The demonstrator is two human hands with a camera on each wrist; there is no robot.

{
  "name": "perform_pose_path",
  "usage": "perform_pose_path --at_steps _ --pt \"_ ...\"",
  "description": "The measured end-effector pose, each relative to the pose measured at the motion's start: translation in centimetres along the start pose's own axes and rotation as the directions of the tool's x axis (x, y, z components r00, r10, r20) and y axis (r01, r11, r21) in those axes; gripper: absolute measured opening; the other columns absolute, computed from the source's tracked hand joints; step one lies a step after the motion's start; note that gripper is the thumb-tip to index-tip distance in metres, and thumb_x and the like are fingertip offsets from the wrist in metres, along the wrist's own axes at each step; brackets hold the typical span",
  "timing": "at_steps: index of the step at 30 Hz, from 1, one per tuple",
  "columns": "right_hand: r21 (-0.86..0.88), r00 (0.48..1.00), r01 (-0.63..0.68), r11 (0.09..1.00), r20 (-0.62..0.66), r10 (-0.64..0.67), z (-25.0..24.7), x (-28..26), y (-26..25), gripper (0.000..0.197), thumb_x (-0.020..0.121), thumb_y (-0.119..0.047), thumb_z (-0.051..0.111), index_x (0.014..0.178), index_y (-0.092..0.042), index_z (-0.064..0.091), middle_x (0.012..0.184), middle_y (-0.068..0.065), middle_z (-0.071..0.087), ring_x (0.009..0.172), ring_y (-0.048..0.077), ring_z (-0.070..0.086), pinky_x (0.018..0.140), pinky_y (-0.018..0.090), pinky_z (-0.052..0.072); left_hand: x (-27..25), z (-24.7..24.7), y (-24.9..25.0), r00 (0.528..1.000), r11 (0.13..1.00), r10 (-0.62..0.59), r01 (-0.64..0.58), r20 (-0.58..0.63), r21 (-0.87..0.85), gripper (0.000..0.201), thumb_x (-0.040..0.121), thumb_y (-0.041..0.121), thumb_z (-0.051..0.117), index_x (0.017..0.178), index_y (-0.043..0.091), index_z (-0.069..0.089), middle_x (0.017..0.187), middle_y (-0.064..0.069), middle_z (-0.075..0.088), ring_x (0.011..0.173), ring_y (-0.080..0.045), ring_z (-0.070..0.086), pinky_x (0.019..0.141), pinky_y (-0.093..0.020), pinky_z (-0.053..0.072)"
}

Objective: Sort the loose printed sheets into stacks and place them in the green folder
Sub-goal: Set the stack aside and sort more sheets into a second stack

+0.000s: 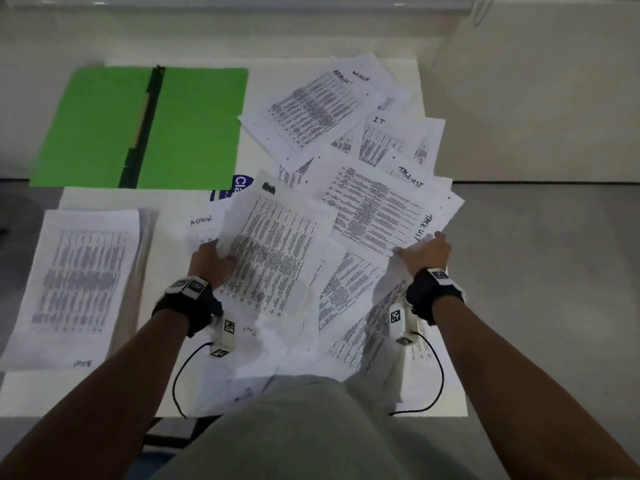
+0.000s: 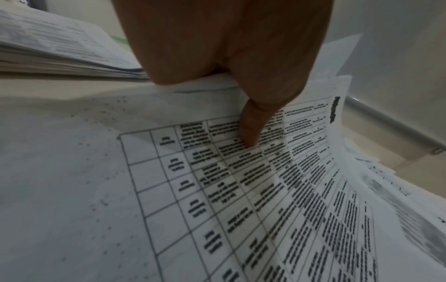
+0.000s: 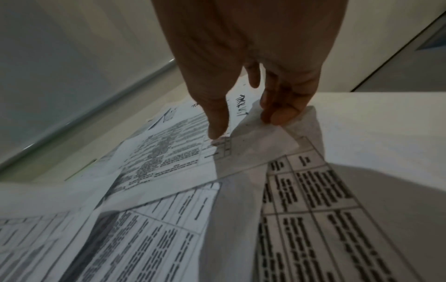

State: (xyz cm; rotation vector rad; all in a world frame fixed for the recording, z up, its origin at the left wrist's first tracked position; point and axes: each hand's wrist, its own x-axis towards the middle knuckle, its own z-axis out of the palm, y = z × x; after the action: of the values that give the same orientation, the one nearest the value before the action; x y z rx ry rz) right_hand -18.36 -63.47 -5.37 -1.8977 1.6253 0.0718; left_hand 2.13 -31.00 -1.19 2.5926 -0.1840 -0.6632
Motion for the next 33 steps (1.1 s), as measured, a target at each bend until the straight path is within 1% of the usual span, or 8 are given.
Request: perform_pose_path --at_steps 3,7,12,17,21,29,31,33 --pt "-0.126 0.995 -0.103 0.987 -0.007 0.103 0.4 -0.8 -0.5 0.09 0.063 -0.036 0.084 0.131 -0.011 0.03 0.133 0.021 0.031 0.117 0.039 0.043 0.091 0.049 0.05 -0.5 0.2 -0.2 0.999 0.997 -0.038 0.039 0.011 -0.069 0.018 0.082 0.015 0.07 0.094 0.003 0.064 0.084 -0.013 0.063 0.081 -0.032 0.063 0.077 -0.039 0.052" --pt "-0.025 0.993 -0.059 0.998 0.099 0.061 -0.3 -0.6 0.6 0.075 0.075 -0.022 0.077 0.134 -0.005 0.034 0.126 0.023 0.051 0.109 0.041 0.058 0.086 0.044 0.054 -0.6 -0.5 -1.1 0.993 0.982 -0.119 0.119 0.011 -0.146 0.024 0.081 0.016 0.071 0.1 0.003 0.064 0.089 -0.014 0.064 0.083 -0.03 0.062 0.077 -0.035 0.051" --pt "0.196 0.985 0.103 0.975 -0.158 -0.072 -2.5 -0.5 2.7 0.055 0.086 -0.002 0.058 0.137 -0.008 0.038 0.1 0.016 0.066 0.089 0.03 0.062 0.079 0.034 0.05 -0.1 -2.3 -2.9 0.979 0.957 -0.192 0.171 -0.07 -0.234 0.032 0.081 0.008 0.069 0.108 -0.007 0.062 0.094 -0.017 0.063 0.083 -0.026 0.057 0.076 -0.033 0.046" --pt "-0.07 0.968 0.251 0.965 0.024 -0.25 -4.2 1.0 4.4 0.035 0.092 -0.004 0.051 0.125 0.003 0.059 0.129 0.024 0.059 0.121 0.036 0.055 0.103 0.033 0.04 -0.2 -5.0 -3.9 0.966 0.892 -0.219 0.141 -0.138 -0.429 0.037 0.085 0.004 0.066 0.119 -0.008 0.058 0.106 -0.021 0.064 0.096 -0.03 0.061 0.086 -0.035 0.046" --pt "-0.244 0.908 0.407 0.88 0.211 -0.361 -5.3 1.1 4.0 0.025 0.087 0.007 0.048 0.102 0.005 0.067 0.122 0.023 0.062 0.114 0.038 0.056 0.093 0.036 0.044 0.6 -7.0 -4.2 0.991 0.796 -0.119 0.056 -0.065 -0.603 0.02 0.076 -0.004 0.072 0.083 0.012 0.064 0.06 0.014 0.07 0.057 -0.004 0.065 0.062 -0.022 0.053" --pt "-0.305 0.86 0.488 0.818 0.328 -0.391 -2.0 -1.6 1.2 0.022 0.089 -0.025 0.06 0.102 -0.01 0.07 0.129 0.014 0.049 0.115 0.037 0.047 0.092 0.037 0.043 2.3 -3.8 1.1 0.978 0.822 0.139 -0.027 0.154 -0.569 0.057 0.023 0.032 0.086 0.075 0.016 0.068 0.058 0.013 0.069 0.072 -0.015 0.065 0.075 -0.03 0.054" --pt "-0.258 0.906 0.39 0.884 0.279 -0.318 -1.3 -2.2 0.5 0.024 0.089 -0.023 0.062 0.104 -0.004 0.066 0.123 0.016 0.051 0.105 0.037 0.056 0.083 0.037 0.047 1.5 -1.8 3.4 0.959 0.889 0.167 -0.045 0.231 -0.456 0.047 0.04 0.029 0.09 0.077 0.015 0.064 0.055 0.012 0.068 0.066 -0.014 0.064 0.059 -0.018 0.053" --pt "-0.221 0.928 0.333 0.916 0.25 -0.277 -0.7 -2.4 0.1 0.021 0.089 -0.017 0.061 0.101 0.0 0.065 0.114 0.021 0.058 0.103 0.037 0.06 0.08 0.038 0.048 1.0 0.8 4.7 0.943 0.946 0.189 -0.101 0.273 -0.307 0.021 0.07 0.012 0.08 0.082 0.006 0.064 0.064 0.003 0.066 0.074 -0.022 0.062 0.062 -0.026 0.055"
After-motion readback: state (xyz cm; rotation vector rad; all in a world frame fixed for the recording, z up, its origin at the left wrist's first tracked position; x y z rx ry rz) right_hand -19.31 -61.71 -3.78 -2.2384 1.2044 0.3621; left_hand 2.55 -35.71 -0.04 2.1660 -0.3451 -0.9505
